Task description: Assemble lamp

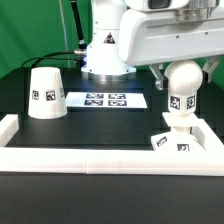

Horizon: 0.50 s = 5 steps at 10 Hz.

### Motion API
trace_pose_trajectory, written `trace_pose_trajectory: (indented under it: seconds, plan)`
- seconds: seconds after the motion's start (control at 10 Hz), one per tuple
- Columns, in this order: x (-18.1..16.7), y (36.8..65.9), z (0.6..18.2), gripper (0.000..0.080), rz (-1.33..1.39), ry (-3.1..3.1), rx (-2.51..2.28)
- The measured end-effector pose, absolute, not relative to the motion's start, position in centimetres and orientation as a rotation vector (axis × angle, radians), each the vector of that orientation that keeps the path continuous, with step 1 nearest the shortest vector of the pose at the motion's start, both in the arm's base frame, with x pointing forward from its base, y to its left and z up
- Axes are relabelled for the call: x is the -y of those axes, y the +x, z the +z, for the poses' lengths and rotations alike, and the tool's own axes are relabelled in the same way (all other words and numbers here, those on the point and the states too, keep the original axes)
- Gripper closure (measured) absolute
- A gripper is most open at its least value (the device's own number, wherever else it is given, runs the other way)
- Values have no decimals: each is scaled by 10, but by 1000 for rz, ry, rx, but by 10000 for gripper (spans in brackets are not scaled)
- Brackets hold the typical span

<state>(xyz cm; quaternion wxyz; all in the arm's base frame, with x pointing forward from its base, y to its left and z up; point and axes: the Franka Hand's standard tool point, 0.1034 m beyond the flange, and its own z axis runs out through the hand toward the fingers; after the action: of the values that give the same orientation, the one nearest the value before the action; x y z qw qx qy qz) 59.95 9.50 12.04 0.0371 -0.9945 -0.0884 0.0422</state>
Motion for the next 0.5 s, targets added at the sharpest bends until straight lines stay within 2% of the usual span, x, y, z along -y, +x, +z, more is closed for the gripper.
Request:
trace_pose_trajectory:
  seconds: [0.5]
  plan:
    - [-96, 598, 120, 220, 156, -3050, -472]
